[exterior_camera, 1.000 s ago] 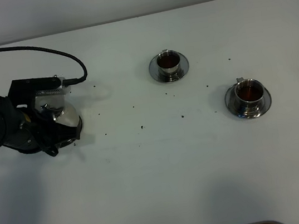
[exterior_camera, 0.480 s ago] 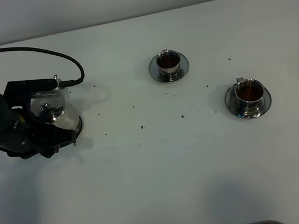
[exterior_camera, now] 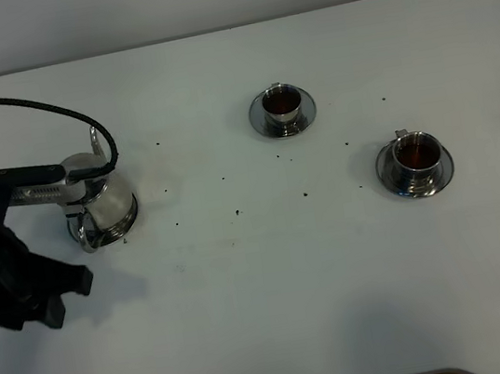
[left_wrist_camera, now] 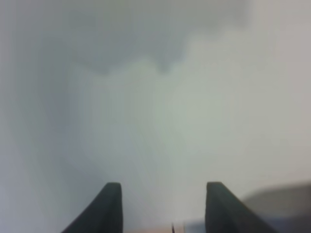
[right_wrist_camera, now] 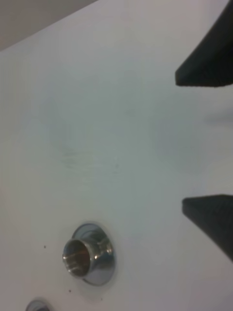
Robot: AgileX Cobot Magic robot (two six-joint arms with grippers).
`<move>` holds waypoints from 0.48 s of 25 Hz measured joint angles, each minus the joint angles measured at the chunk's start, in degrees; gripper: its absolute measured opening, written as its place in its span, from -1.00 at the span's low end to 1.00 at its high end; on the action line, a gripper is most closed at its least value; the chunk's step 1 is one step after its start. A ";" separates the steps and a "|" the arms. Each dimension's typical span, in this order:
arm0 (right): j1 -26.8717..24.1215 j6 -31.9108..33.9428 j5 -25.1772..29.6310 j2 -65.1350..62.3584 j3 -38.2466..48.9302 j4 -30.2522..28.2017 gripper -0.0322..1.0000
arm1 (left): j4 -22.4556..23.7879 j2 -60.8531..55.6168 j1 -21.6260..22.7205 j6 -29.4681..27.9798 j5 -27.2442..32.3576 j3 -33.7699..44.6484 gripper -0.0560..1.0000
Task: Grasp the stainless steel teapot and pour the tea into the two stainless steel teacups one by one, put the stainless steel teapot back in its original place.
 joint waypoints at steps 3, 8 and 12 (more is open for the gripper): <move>0.00 0.06 0.00 0.00 0.00 0.00 0.01 | -0.29 -5.08 0.00 -0.43 1.32 4.22 -0.03; 0.00 0.06 0.00 0.00 0.00 0.00 0.01 | -0.29 -13.58 0.00 -0.90 0.40 12.57 -0.03; 0.00 0.06 0.00 0.00 0.00 0.00 0.01 | -0.23 -20.37 0.00 -1.94 -0.38 17.75 -0.03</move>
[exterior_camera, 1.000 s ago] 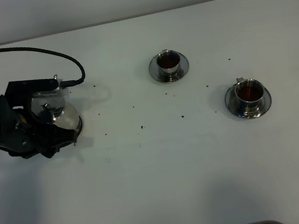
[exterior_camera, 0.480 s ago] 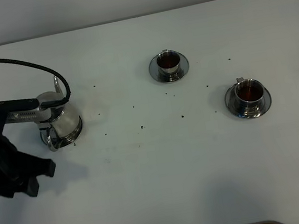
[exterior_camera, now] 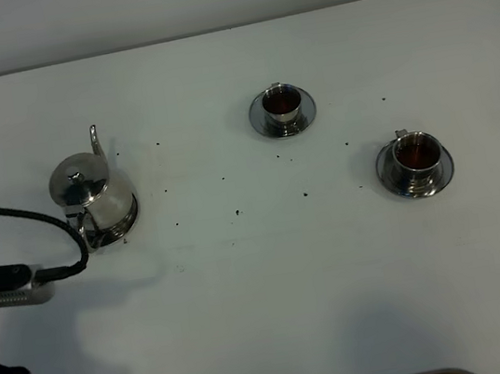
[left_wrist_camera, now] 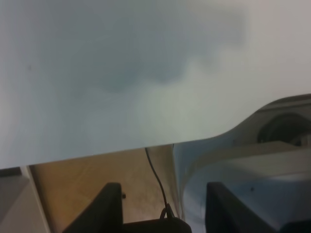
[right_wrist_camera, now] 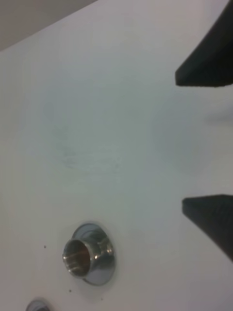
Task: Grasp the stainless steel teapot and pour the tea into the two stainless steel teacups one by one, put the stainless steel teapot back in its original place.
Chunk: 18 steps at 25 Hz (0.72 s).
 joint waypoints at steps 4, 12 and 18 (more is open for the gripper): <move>0.00 -0.05 0.00 0.00 0.00 0.00 0.01 | 0.16 -5.15 0.00 -0.05 -1.04 2.64 -0.03; 0.00 -0.05 0.00 0.00 0.00 0.00 0.01 | 0.17 -14.33 0.00 -0.05 5.25 2.66 -0.03; 0.00 0.02 0.00 0.00 0.00 0.00 0.01 | 2.91 -23.86 1.16 -1.64 5.40 2.79 -0.03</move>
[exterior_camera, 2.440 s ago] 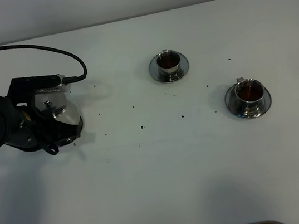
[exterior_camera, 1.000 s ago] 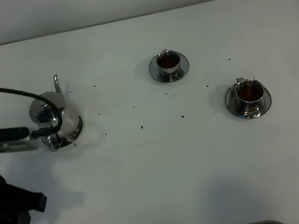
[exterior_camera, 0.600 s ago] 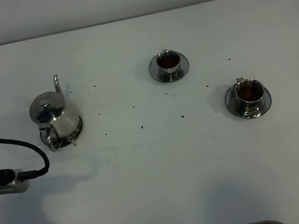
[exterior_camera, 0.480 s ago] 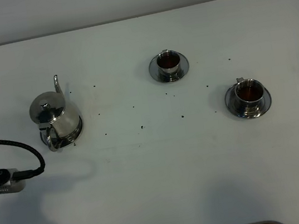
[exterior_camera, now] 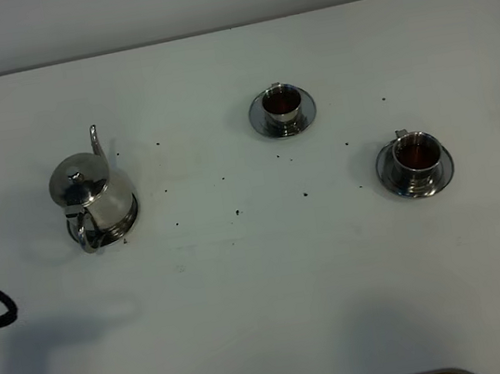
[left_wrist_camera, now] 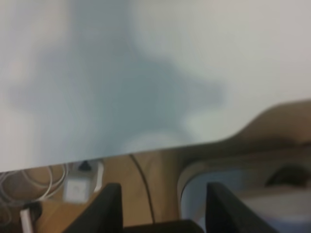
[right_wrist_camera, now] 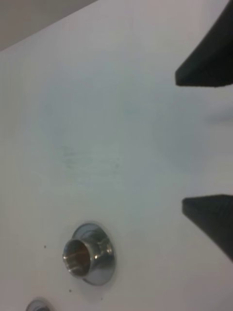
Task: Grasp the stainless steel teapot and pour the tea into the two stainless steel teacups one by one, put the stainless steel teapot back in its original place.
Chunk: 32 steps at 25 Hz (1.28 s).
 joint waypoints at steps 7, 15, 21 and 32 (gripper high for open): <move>0.00 0.00 0.00 0.00 0.00 0.00 0.01 | -3.11 -6.84 7.37 3.52 -1.69 1.59 -0.03; 0.00 -0.13 0.00 0.00 0.00 0.00 0.01 | -4.00 -14.20 11.06 5.31 -1.93 1.87 -0.03; 0.00 -0.13 0.00 0.00 0.00 0.00 0.01 | -2.34 -22.09 11.28 3.28 -1.93 1.87 -0.03; 0.00 -0.07 0.00 0.00 0.00 0.00 0.01 | -2.27 -33.66 11.28 3.10 -1.88 1.88 -0.03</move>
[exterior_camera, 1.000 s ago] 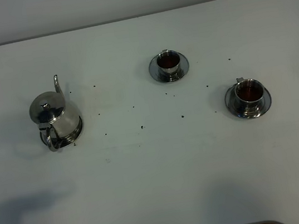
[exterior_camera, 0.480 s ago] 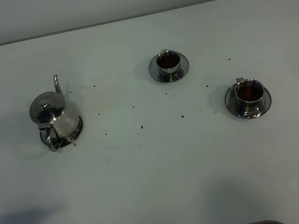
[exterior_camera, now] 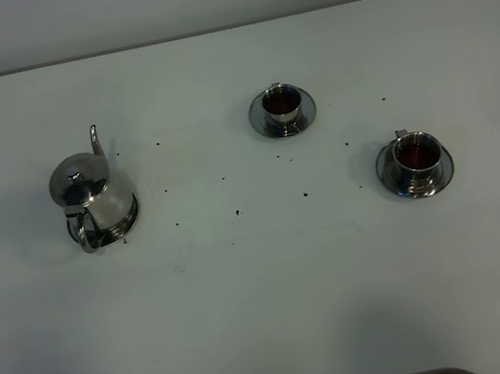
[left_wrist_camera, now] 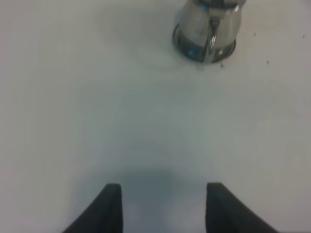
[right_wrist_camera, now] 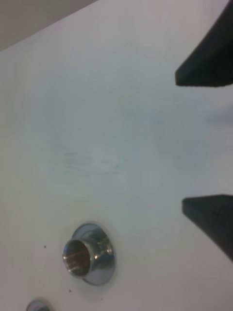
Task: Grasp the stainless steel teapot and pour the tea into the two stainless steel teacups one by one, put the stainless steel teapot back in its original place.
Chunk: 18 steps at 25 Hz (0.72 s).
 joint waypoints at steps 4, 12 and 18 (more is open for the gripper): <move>0.00 0.00 0.00 0.00 0.00 0.00 0.01 | 0.00 -2.77 0.00 0.00 0.06 0.00 -0.03; 0.00 0.00 0.00 0.00 0.00 0.00 0.01 | -0.23 -2.83 0.00 0.10 0.06 0.05 -0.03; 0.00 0.06 0.00 0.00 0.00 0.00 0.01 | -0.68 -2.83 0.00 0.10 0.06 0.05 -0.03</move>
